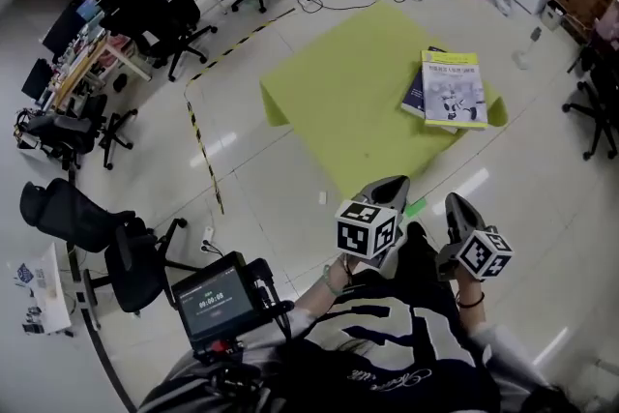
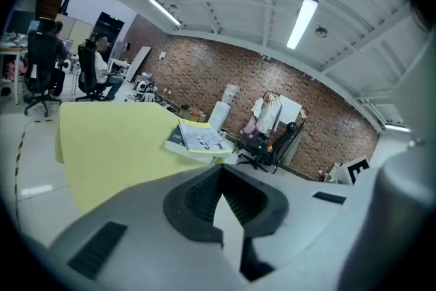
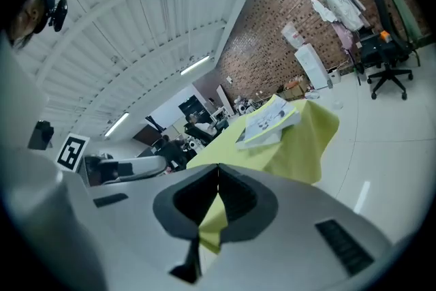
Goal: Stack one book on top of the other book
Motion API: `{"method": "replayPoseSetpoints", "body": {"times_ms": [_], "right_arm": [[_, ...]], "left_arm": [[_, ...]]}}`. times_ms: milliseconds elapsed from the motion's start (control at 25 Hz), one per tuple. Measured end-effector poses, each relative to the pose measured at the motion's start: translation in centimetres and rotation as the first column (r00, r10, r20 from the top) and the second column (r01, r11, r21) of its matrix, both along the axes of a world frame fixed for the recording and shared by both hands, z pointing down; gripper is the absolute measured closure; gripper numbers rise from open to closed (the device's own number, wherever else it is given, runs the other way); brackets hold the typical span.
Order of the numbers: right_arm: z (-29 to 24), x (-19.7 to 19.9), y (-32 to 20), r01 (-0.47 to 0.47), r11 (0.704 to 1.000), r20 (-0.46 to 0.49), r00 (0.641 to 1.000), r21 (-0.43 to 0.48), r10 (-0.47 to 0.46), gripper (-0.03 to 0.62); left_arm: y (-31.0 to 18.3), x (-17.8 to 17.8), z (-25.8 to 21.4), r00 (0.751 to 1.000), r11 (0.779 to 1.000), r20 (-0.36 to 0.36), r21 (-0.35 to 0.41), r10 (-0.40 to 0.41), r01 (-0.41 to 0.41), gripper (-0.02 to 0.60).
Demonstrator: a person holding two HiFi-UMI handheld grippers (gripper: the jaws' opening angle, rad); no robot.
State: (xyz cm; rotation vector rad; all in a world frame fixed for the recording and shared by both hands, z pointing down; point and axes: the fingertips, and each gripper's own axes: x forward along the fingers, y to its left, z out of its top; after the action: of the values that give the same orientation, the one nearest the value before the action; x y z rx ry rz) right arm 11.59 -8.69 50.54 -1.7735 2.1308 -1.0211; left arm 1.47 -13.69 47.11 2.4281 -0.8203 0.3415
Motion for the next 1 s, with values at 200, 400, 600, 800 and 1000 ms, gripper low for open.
{"method": "replayPoseSetpoints", "body": {"times_ms": [200, 400, 600, 800, 1000], "right_arm": [[0.8, -3.5, 5.3, 0.061, 0.998, 0.0, 0.998, -0.034, -0.061, 0.595], [-1.0, -3.3, 8.3, 0.055, 0.998, -0.007, 0.998, -0.013, -0.055, 0.596], [-2.5, -2.6, 11.3, 0.048, 0.999, 0.011, 0.999, 0.017, -0.048, 0.595], [-1.8, -2.0, 15.3, 0.044, 0.999, 0.022, 0.999, -0.001, -0.044, 0.596], [-1.1, -0.7, 21.2, 0.071, 0.997, 0.043, 0.997, -0.004, -0.071, 0.595]], "left_arm": [[4.2, -0.1, 0.6, 0.998, 0.998, 0.007, -0.02, 0.065, -0.065, 0.577], [7.8, 0.6, -0.2, 0.993, 0.993, 0.006, -0.008, 0.121, -0.121, 0.577], [10.0, 2.4, -1.1, 0.992, 0.992, 0.001, -0.005, 0.124, -0.124, 0.577], [13.0, 3.9, -1.0, 0.991, 0.991, -0.002, -0.005, 0.135, -0.135, 0.577], [19.1, 5.4, -0.1, 0.994, 0.993, 0.01, -0.026, 0.112, -0.111, 0.577]]}}
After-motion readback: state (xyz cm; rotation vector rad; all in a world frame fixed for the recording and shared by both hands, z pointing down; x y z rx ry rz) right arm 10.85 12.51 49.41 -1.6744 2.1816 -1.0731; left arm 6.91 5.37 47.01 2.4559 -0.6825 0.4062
